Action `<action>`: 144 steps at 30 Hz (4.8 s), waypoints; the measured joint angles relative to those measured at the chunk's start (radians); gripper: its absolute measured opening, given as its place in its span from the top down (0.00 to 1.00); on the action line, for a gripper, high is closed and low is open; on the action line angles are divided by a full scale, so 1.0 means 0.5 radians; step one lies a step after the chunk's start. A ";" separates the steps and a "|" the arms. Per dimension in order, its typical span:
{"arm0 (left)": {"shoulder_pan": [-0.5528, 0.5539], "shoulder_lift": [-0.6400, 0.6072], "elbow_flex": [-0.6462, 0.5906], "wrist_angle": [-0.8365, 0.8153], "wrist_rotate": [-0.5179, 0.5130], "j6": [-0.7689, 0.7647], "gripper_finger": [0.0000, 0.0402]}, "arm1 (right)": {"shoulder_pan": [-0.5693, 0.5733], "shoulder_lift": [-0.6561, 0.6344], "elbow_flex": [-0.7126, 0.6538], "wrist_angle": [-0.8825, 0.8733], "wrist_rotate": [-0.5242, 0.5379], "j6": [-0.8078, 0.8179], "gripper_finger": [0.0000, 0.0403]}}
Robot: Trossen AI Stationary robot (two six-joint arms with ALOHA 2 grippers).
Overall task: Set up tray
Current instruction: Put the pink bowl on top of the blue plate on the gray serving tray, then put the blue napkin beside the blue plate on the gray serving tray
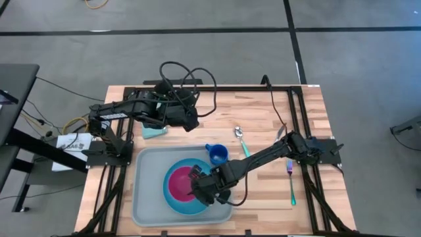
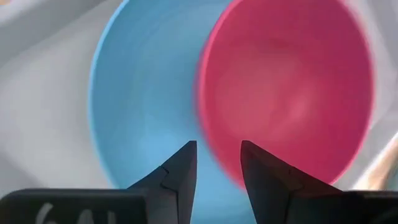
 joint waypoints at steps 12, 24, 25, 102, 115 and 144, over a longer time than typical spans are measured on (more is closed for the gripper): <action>0.000 0.000 0.000 0.000 0.216 0.087 0.67 | -0.013 -0.057 0.005 -0.964 0.000 0.674 0.71; -0.206 0.000 0.000 0.000 0.391 0.127 0.98 | 0.055 -0.632 0.007 -1.267 0.717 1.375 0.96; -0.241 0.000 0.000 0.000 0.408 0.107 0.98 | 0.074 -0.700 0.006 -1.343 0.811 1.457 0.98; -0.666 0.000 -2.089 2.394 1.192 -0.281 1.00 | 0.201 -2.902 -2.844 1.090 1.145 1.214 1.00; -0.669 0.000 -2.085 2.449 1.191 -0.200 1.00 | 0.201 -2.902 -2.844 1.090 1.145 1.215 1.00; -0.876 -0.290 -1.025 0.002 0.161 -0.930 1.00 | 0.201 -2.884 -2.844 1.076 1.138 1.234 1.00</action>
